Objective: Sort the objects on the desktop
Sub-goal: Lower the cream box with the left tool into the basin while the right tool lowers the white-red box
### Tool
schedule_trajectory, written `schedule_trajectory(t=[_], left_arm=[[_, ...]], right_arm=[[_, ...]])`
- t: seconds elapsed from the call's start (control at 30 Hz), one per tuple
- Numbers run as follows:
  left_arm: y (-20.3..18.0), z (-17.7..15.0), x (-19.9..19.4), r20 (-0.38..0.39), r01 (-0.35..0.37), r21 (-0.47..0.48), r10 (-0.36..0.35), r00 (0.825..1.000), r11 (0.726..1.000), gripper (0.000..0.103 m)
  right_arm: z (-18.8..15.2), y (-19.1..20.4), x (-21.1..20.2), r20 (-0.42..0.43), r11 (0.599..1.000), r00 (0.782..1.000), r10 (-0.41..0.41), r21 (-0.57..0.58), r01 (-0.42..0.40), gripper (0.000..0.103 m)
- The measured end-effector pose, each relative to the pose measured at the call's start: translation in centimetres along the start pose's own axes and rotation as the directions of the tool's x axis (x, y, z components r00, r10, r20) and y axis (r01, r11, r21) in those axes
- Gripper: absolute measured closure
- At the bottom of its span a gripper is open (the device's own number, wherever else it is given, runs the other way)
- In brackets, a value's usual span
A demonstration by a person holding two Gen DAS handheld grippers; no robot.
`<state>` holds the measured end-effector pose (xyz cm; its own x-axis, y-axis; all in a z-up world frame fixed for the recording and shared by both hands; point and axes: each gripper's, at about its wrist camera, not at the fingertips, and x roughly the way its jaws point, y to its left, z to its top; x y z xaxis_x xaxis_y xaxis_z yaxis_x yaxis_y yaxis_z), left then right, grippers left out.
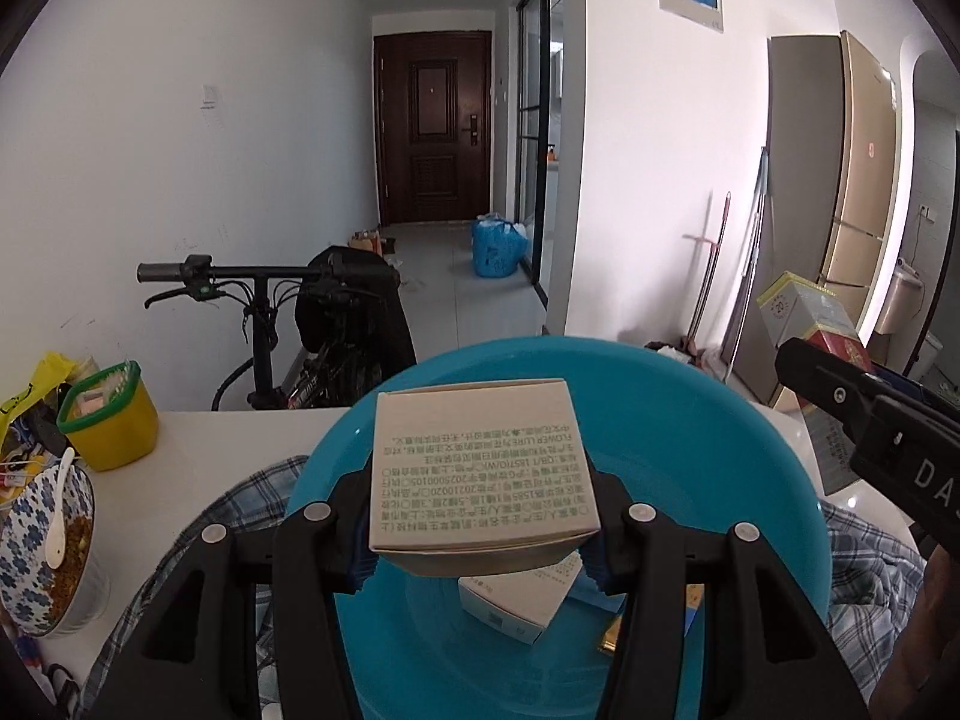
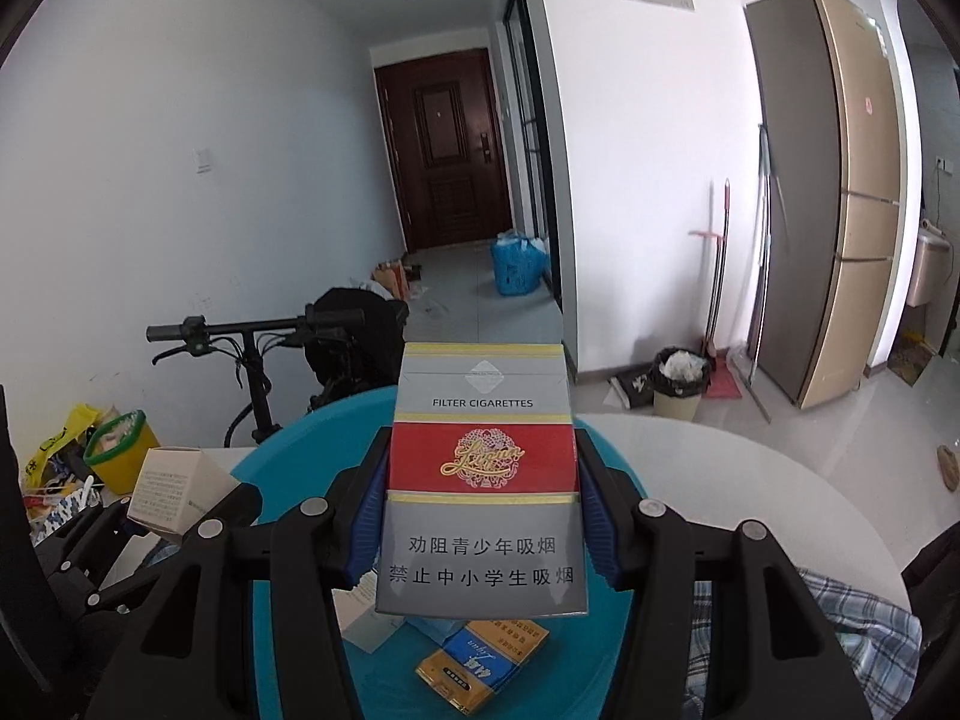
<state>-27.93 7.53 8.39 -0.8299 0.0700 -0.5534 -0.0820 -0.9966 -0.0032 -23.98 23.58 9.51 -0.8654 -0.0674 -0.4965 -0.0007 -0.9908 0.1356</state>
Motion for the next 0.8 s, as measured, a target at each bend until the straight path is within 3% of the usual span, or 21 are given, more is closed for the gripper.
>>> schedule_trajectory(t=[0.43, 0.8], left_arm=[[0.4, -1.4, 3.4, -0.093, -0.085, 0.023, 0.087, 0.992, 0.996, 0.048], [1.7, -2.3, 5.8, -0.17, -0.082, 0.002, 0.081, 0.982, 0.997, 0.048]], right_arm=[[-1.9, -0.1, 3.1, -0.116, 1.0, 0.993, 0.002, -0.023, -0.005, 0.049], [-2.8, 0.5, 4.8, -0.16, 0.999, 0.987, -0.002, -0.048, -0.005, 0.049]])
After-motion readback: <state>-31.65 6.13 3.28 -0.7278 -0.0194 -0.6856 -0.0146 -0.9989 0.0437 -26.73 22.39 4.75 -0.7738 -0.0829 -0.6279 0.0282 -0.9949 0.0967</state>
